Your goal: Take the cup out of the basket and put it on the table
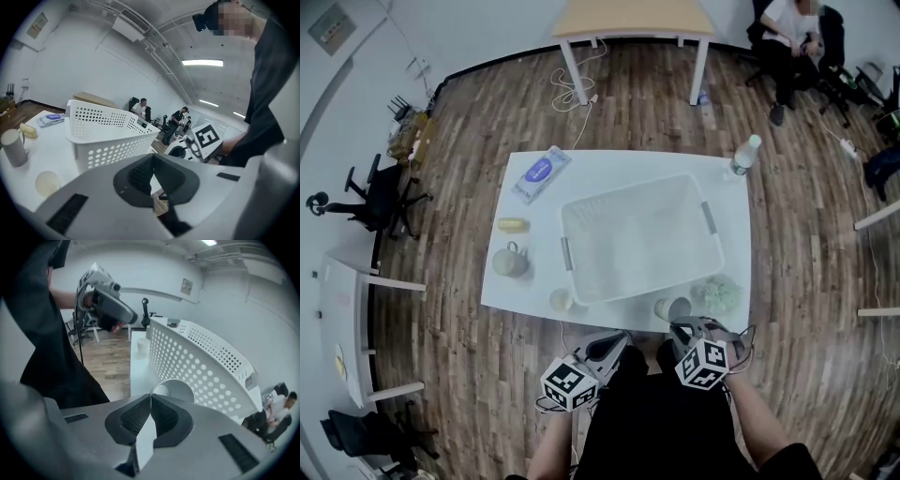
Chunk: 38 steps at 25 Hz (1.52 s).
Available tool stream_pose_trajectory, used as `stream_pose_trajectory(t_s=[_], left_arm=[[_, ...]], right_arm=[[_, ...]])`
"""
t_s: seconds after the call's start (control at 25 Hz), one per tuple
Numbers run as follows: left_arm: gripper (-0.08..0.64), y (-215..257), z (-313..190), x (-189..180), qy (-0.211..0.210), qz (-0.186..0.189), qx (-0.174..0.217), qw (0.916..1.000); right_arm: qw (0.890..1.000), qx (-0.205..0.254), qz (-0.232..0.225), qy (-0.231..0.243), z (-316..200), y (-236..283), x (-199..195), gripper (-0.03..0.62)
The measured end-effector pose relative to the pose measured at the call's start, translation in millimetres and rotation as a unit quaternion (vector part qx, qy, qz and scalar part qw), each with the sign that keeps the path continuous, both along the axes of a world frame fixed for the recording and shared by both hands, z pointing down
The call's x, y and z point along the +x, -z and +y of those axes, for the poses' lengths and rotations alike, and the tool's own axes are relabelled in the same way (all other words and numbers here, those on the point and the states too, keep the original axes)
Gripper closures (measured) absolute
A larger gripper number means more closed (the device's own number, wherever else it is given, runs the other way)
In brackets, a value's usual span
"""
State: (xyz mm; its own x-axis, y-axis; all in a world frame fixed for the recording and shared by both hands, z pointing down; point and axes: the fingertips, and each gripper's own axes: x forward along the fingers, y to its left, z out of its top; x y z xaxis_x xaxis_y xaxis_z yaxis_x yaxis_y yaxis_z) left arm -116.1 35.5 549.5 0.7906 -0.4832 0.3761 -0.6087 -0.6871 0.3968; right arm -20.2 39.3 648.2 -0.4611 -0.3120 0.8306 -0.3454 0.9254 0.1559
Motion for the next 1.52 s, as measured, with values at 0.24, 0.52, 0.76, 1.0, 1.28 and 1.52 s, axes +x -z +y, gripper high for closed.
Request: stream_pose_trajectory(t_s=[0.24,0.52,0.76,1.0,1.28,1.52], left_arm=[[0.551,-11,6,-2,-0.006,-0.027,0.000,0.9996],[0.551,-19,6,0,-0.022,-0.056,0.001,0.9982],[0.551,-21,4,5,-0.031,-0.060,-0.001,0.9977],[0.551,-23,3,6,-0.039,-0.063,-0.002,0.9972],[0.551,-7,-4,8,-0.030,-0.048,0.023,0.9981],[0.551,33,-19,10,-0.004,-0.004,0.064,0.9980]], right_arm=[[0.991,-0.021,0.116,0.066,2,-53,2,0.561],[0.977,-0.015,0.186,0.107,5,-72,7,0.560],[0.973,-0.008,0.196,0.124,6,-74,5,0.557],[0.982,-0.022,0.160,0.094,5,-63,7,0.434],[1.000,-0.013,0.016,0.013,-5,14,0,0.434],[0.971,0.003,-0.228,-0.071,-24,116,-18,0.462]])
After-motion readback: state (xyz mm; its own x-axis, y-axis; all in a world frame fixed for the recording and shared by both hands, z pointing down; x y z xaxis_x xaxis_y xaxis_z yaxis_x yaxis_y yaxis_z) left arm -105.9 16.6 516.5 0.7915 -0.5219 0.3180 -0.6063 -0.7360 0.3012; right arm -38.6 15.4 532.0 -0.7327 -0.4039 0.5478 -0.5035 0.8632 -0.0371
